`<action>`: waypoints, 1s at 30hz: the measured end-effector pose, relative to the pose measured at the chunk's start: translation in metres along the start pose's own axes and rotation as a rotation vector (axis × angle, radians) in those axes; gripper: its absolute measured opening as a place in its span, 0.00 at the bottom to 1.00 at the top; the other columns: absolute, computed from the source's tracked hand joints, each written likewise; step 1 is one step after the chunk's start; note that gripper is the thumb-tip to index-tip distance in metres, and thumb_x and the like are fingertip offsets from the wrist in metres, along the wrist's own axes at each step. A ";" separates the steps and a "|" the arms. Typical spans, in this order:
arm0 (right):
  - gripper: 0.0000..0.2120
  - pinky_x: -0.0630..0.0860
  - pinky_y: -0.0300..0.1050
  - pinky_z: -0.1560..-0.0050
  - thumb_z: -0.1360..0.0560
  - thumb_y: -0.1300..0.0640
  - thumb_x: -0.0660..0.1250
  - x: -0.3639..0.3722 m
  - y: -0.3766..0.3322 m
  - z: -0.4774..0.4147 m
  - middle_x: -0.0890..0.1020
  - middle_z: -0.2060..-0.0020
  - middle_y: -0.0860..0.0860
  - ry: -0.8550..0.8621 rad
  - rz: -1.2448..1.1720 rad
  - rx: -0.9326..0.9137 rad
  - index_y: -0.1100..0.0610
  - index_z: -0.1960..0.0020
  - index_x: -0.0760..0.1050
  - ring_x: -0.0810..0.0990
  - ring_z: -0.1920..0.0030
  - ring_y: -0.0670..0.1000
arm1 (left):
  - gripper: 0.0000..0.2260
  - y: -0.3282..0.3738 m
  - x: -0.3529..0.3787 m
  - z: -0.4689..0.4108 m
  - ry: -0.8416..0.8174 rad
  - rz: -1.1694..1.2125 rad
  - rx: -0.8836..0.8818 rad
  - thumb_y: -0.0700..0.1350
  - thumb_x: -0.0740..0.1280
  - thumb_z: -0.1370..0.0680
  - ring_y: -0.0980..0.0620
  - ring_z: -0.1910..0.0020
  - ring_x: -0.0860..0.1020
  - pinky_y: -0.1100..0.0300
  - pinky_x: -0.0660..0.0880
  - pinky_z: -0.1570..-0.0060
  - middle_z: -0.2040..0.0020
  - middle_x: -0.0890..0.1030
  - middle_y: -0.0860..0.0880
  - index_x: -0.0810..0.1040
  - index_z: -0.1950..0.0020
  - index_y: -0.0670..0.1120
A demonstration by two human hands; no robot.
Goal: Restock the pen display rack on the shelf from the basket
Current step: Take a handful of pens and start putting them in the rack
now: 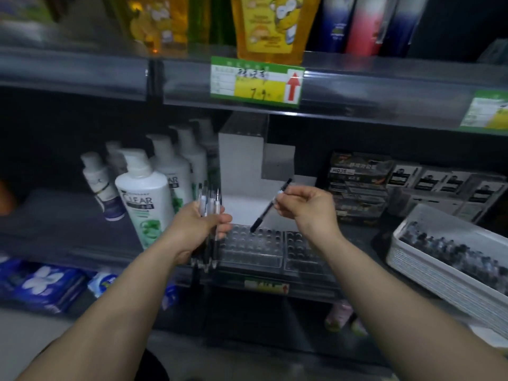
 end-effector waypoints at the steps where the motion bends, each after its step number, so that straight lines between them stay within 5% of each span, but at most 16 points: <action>1: 0.07 0.80 0.50 0.52 0.28 0.69 0.70 0.011 0.002 -0.002 0.82 0.67 0.56 -0.011 0.014 -0.001 0.59 0.59 0.76 0.81 0.65 0.52 | 0.05 -0.005 -0.011 -0.003 0.030 -0.037 -0.011 0.33 0.64 0.21 0.46 0.57 0.83 0.55 0.82 0.59 0.51 0.83 0.37 0.75 0.45 0.37; 10: 0.08 0.80 0.57 0.48 0.27 0.65 0.71 0.083 0.028 -0.028 0.84 0.63 0.58 -0.071 0.198 -0.097 0.54 0.62 0.78 0.84 0.56 0.61 | 0.07 -0.025 -0.050 -0.012 0.165 -0.180 -0.033 0.33 0.62 0.21 0.47 0.56 0.81 0.54 0.80 0.59 0.54 0.82 0.42 0.78 0.47 0.38; 16: 0.03 0.81 0.52 0.49 0.28 0.61 0.73 0.102 0.041 -0.039 0.84 0.62 0.55 -0.110 0.312 -0.144 0.55 0.58 0.80 0.84 0.58 0.55 | 0.04 -0.025 -0.044 -0.013 0.144 -0.295 -0.049 0.39 0.65 0.22 0.41 0.52 0.82 0.41 0.79 0.47 0.54 0.84 0.42 0.79 0.54 0.46; 23: 0.10 0.80 0.48 0.46 0.26 0.60 0.71 0.117 0.048 -0.043 0.84 0.55 0.54 -0.244 0.516 -0.219 0.62 0.46 0.81 0.83 0.55 0.51 | 0.05 -0.023 -0.041 -0.011 0.145 -0.243 -0.067 0.36 0.64 0.21 0.40 0.49 0.81 0.42 0.79 0.47 0.52 0.83 0.39 0.78 0.54 0.44; 30: 0.10 0.80 0.45 0.46 0.26 0.60 0.71 0.120 0.057 -0.044 0.84 0.55 0.52 -0.273 0.586 -0.222 0.62 0.46 0.81 0.83 0.54 0.50 | 0.06 -0.024 -0.040 -0.011 0.135 -0.226 -0.053 0.36 0.64 0.21 0.39 0.48 0.81 0.42 0.79 0.47 0.51 0.83 0.38 0.77 0.54 0.44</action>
Point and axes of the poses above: each hand's wrist, its own z-axis away from the middle knuckle, its own x-axis out of the palm, y = z × x, the point moved 1 cm from there along -z, towards the middle knuckle
